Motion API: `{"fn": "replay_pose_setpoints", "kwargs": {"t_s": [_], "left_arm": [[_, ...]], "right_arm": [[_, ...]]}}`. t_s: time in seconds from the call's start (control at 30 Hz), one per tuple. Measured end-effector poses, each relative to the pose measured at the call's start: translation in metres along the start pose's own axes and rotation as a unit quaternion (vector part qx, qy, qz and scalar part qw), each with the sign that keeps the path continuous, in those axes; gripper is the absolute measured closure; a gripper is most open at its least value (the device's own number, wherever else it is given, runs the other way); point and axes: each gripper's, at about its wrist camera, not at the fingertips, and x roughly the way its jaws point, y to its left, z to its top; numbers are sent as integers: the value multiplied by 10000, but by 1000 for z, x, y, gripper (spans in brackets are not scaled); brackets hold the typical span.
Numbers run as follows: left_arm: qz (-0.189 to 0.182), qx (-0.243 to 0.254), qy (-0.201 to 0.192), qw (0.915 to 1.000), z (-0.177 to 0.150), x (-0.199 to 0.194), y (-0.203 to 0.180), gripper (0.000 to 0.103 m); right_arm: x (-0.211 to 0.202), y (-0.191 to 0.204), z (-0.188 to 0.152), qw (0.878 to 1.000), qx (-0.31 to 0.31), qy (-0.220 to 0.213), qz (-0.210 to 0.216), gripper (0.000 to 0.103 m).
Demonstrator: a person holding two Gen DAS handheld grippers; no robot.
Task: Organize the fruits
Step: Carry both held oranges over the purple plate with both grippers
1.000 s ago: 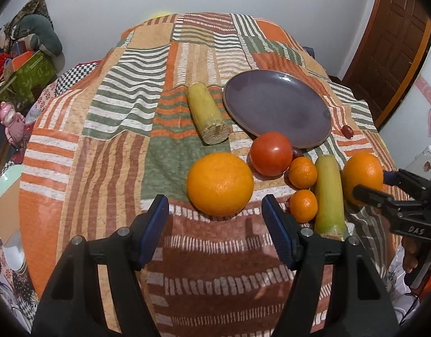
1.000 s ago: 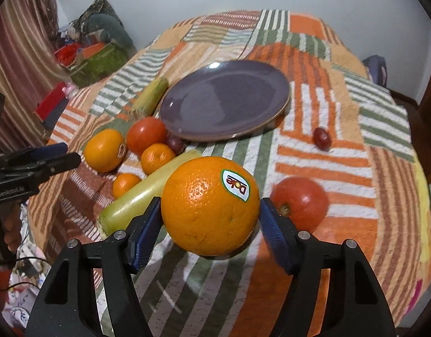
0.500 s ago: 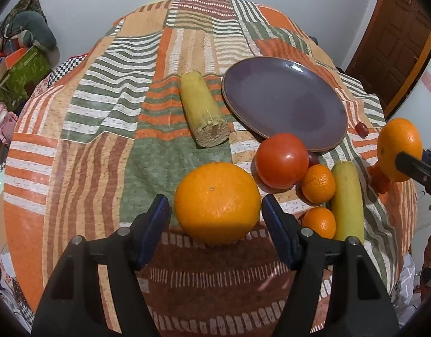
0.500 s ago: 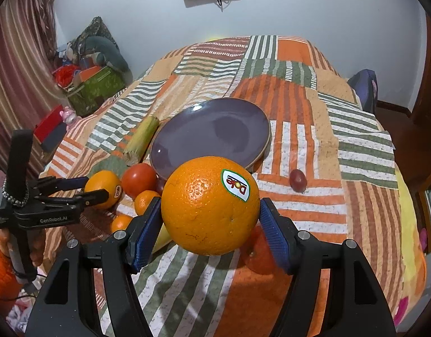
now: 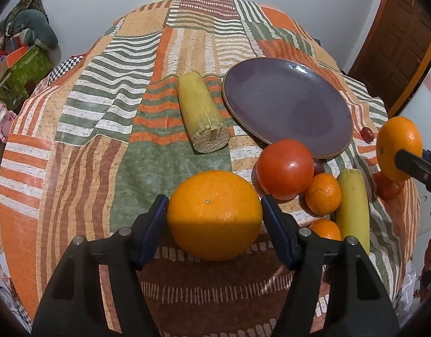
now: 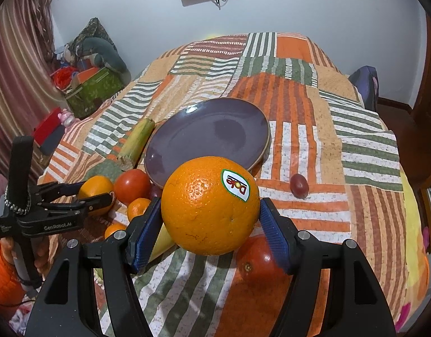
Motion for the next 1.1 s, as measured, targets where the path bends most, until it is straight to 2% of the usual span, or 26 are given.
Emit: {"fn": "replay_pose_setpoints", "kwargs": {"t_s": [0.17,0.6,1.1], "left_arm": [[-3,-6,-131,9999,-1,-13,0,36],[-56,155,-944,9954,29,-64,-20,36],[-74,225,-1421,9896,78,-71,-34,36]], "right_arm": [[0,1,5,10000,-41,-54,16,37],[-9,6,32,9988,-268,-417,13,38],[-9,-8,72,9949,-423,-875,-282,38]]}}
